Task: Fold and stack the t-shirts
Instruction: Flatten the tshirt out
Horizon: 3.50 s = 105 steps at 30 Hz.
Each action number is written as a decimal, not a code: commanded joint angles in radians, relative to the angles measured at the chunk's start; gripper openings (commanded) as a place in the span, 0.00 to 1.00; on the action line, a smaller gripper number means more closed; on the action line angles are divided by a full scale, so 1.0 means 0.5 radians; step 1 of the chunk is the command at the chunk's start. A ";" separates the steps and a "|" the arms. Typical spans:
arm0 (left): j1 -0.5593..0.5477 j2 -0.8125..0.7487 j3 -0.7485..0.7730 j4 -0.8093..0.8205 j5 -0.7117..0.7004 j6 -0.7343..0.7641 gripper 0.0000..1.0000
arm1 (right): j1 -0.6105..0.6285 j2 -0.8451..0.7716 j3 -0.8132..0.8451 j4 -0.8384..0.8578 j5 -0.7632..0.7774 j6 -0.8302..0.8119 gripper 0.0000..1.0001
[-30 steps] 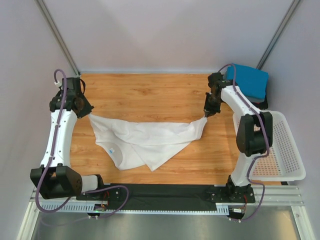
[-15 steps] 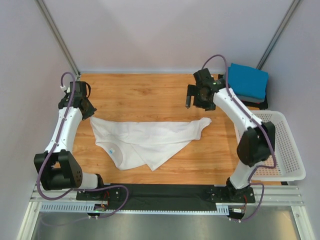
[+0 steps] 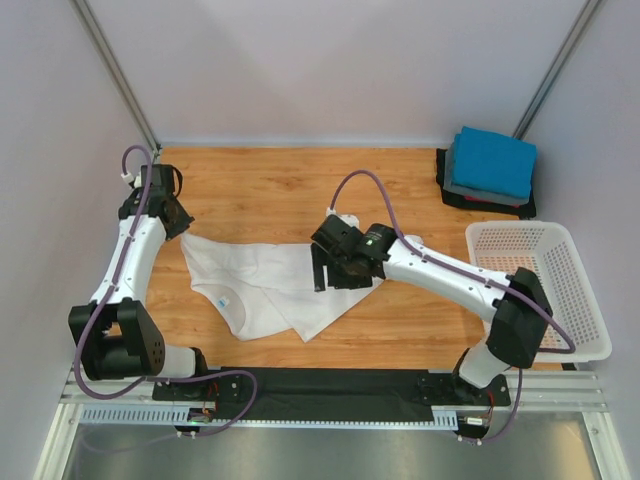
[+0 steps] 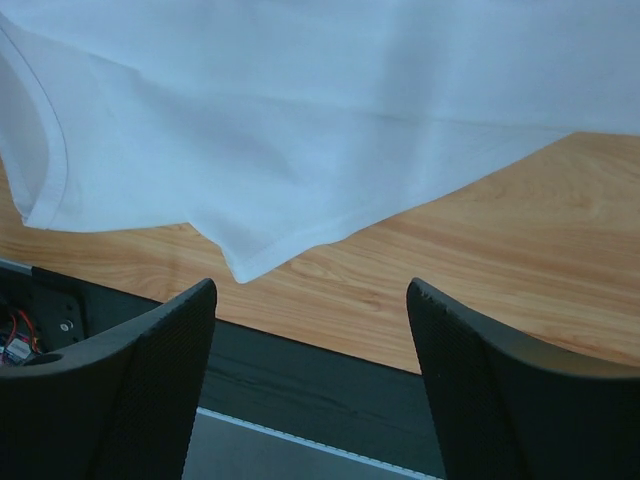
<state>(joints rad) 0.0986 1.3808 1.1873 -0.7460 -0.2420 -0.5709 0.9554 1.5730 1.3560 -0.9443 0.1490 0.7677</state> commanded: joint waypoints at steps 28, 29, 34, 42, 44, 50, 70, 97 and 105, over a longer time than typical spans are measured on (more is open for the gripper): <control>0.008 -0.264 -0.206 0.213 -0.013 -0.027 0.00 | 0.580 0.962 0.509 -0.228 -0.108 -0.394 0.64; 0.008 -0.264 -0.206 0.213 -0.013 -0.027 0.00 | 0.577 0.971 0.506 -0.219 -0.102 -0.403 0.64; 0.008 -0.264 -0.209 0.213 -0.004 -0.027 0.00 | 0.583 1.002 0.497 -0.161 -0.059 -0.428 0.60; 0.005 -0.252 -0.212 0.216 0.015 -0.033 0.00 | 0.590 1.020 0.479 -0.069 -0.062 -0.492 0.56; 0.008 -0.249 -0.212 0.213 0.009 -0.027 0.00 | 0.596 1.026 0.479 -0.060 -0.062 -0.514 0.56; 0.011 -0.246 -0.209 0.213 0.002 -0.027 0.00 | 0.608 1.066 0.512 -0.050 -0.056 -0.554 0.51; 0.033 -0.292 0.033 0.118 0.006 0.151 0.00 | 0.547 0.229 0.454 -0.093 0.340 -0.658 0.00; -0.032 -0.227 2.426 -0.665 0.472 0.531 0.00 | -0.420 -0.716 1.227 -0.013 1.086 -1.370 0.01; -0.032 -0.405 2.457 -0.787 0.359 0.583 0.00 | -0.420 -0.814 1.246 -0.154 0.972 -1.235 0.00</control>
<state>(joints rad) 0.0845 1.2079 2.3947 -1.1088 -0.0242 -0.3264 0.7467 1.2018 1.9560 -0.9974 0.6327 0.1287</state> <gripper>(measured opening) 0.006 0.010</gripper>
